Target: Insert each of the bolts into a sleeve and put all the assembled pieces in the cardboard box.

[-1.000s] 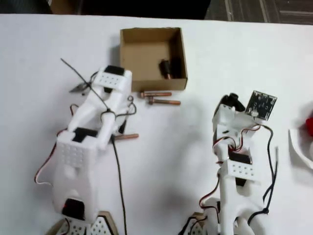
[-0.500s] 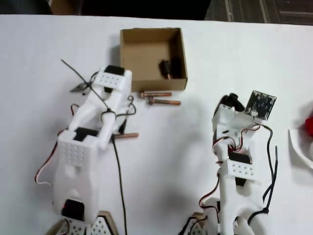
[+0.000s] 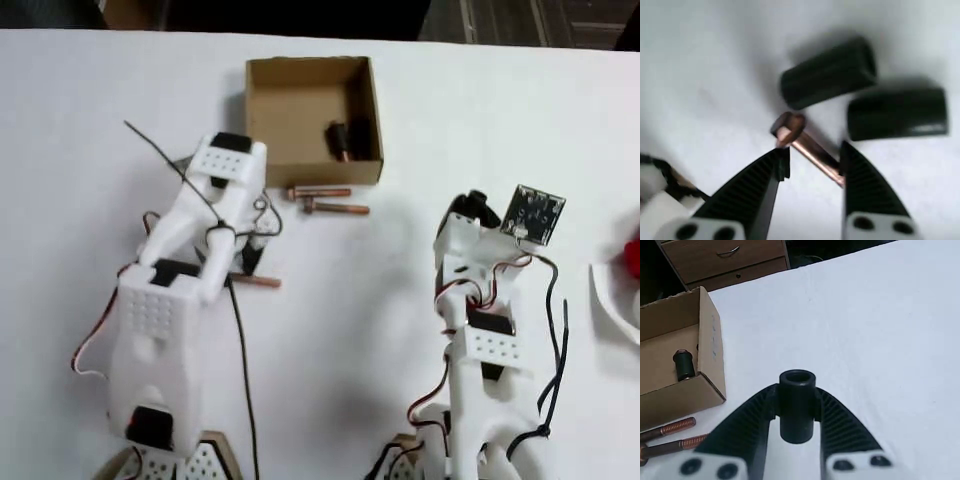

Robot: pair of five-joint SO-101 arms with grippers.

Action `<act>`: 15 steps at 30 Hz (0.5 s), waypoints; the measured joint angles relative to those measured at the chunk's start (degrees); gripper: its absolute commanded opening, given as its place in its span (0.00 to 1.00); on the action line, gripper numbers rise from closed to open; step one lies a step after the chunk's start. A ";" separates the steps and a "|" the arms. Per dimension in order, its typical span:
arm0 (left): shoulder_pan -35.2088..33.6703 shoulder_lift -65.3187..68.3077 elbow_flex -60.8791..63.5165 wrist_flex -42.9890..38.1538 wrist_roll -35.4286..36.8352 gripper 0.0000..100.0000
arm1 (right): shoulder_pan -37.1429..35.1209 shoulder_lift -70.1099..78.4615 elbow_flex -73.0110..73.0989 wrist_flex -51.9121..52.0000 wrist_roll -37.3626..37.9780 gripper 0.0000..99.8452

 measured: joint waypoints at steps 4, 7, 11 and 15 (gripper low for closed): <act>-0.09 0.44 -0.44 0.00 -15.21 0.14 | 0.00 0.00 0.00 0.00 0.00 0.02; -0.88 0.79 -0.79 0.00 -27.43 0.14 | 0.00 0.00 0.00 0.00 0.00 0.02; -1.85 0.97 -0.79 0.00 -43.43 0.14 | 0.00 0.00 0.00 0.00 0.00 0.02; -2.73 1.67 -3.60 0.18 -55.47 0.14 | 0.00 0.00 0.00 0.00 0.00 0.02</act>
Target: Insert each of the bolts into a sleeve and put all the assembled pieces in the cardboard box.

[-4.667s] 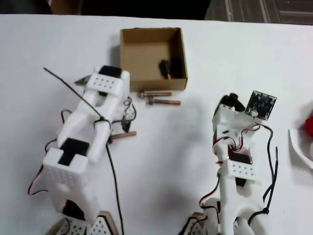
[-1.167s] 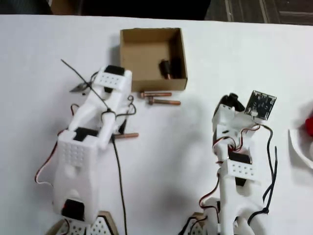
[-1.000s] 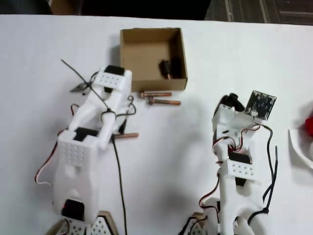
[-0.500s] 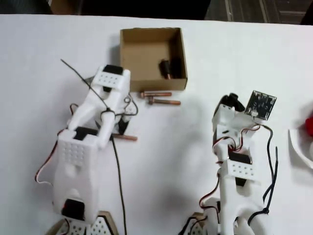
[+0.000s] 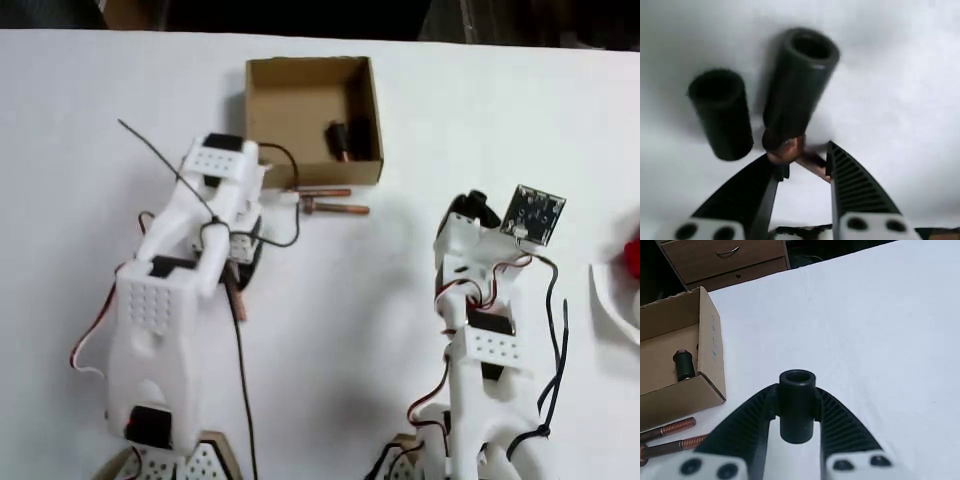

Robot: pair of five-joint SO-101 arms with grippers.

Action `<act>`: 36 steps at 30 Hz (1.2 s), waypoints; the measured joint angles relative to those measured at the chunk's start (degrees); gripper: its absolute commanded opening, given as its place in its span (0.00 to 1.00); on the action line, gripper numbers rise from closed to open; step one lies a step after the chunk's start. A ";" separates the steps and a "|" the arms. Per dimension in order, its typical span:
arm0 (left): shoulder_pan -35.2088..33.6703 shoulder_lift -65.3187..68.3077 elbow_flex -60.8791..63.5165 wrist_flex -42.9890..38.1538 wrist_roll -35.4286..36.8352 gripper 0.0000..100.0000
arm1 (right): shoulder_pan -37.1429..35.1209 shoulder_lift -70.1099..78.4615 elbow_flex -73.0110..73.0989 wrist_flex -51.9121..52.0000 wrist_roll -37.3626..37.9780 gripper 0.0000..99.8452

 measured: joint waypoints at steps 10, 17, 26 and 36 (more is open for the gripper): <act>-1.58 0.62 -1.67 0.26 0.62 0.14 | 0.00 0.00 0.00 0.00 0.00 0.02; -1.67 0.70 -2.02 0.26 -0.53 0.14 | 0.00 0.00 0.00 0.00 0.00 0.02; -1.58 0.35 -4.84 0.53 13.10 0.14 | 0.00 0.00 0.00 0.00 0.00 0.02; -1.32 -2.20 -3.87 -1.32 19.96 0.14 | 0.00 0.00 0.00 0.00 0.00 0.02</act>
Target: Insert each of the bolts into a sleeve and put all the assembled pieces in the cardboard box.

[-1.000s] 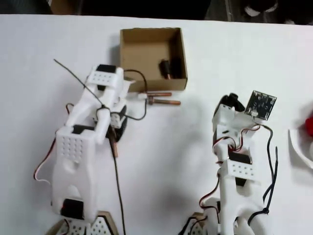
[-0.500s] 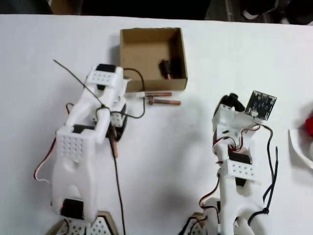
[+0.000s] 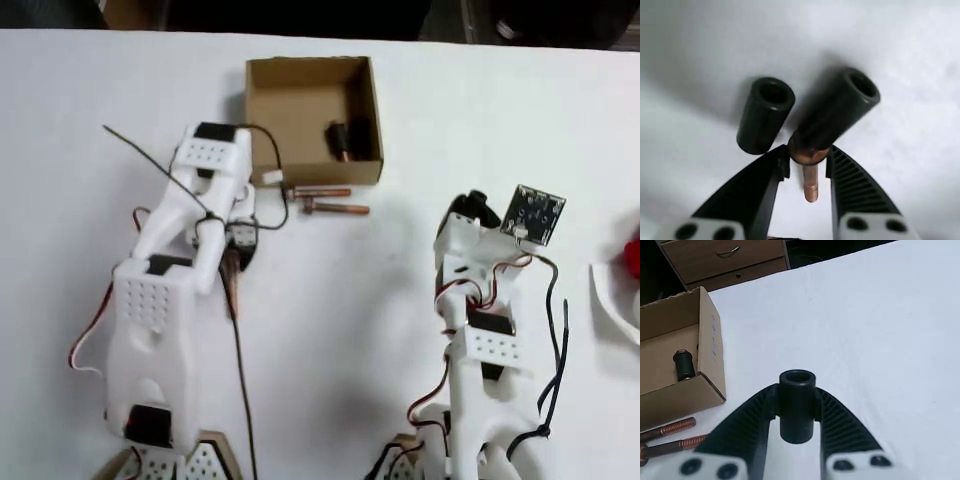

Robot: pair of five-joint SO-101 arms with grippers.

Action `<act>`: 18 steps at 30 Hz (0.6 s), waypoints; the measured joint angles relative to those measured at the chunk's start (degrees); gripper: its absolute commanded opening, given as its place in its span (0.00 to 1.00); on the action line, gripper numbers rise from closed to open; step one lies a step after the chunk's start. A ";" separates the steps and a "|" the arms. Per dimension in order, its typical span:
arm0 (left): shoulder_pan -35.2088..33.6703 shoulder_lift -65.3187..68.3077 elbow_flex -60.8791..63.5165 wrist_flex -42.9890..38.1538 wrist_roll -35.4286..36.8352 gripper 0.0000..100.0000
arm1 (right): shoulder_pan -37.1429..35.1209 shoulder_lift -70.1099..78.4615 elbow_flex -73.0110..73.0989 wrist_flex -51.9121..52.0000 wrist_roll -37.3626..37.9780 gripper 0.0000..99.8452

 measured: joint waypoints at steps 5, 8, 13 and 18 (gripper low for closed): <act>0.18 -1.93 5.01 -3.78 0.00 0.14 | 0.00 0.00 0.00 0.00 0.00 0.02; 0.44 -2.11 5.71 -4.13 0.00 0.09 | 0.00 0.00 0.00 0.00 0.00 0.02; 1.23 -2.37 6.33 -4.57 0.09 0.03 | 0.00 0.00 0.00 0.00 0.00 0.02; 1.14 -2.29 6.59 -4.31 0.00 0.03 | 0.00 0.00 0.00 0.00 0.00 0.02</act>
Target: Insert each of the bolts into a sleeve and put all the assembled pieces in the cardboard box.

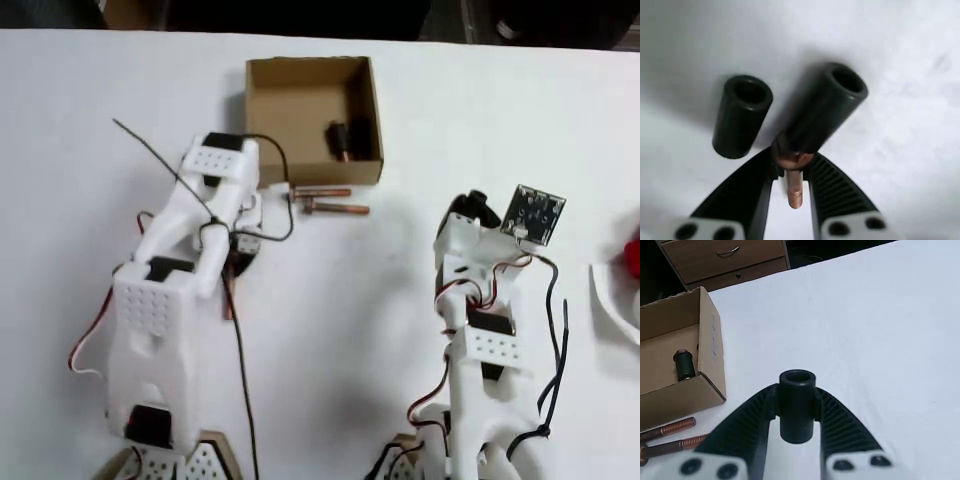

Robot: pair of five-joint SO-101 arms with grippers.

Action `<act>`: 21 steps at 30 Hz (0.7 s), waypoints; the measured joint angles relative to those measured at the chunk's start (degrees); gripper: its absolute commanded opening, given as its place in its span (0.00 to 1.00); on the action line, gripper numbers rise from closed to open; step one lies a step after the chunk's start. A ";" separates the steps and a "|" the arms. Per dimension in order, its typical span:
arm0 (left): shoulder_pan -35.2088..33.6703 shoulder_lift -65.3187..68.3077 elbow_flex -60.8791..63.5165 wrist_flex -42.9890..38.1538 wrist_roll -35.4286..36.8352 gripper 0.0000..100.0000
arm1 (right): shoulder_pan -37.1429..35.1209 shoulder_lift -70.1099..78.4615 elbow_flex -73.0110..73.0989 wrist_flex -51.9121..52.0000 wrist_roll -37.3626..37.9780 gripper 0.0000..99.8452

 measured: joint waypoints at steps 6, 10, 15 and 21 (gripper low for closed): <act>0.00 3.16 -0.44 0.88 0.00 0.03 | 0.00 0.00 0.00 0.00 0.00 0.02; 0.35 3.60 -0.88 1.05 -1.32 0.03 | 0.00 0.00 0.00 0.00 0.00 0.02; 1.14 4.31 -3.60 3.87 -1.85 0.03 | 0.00 0.00 0.00 0.00 0.00 0.02; 1.76 3.87 -5.01 4.48 -3.08 0.03 | 0.00 0.00 0.00 0.00 0.00 0.02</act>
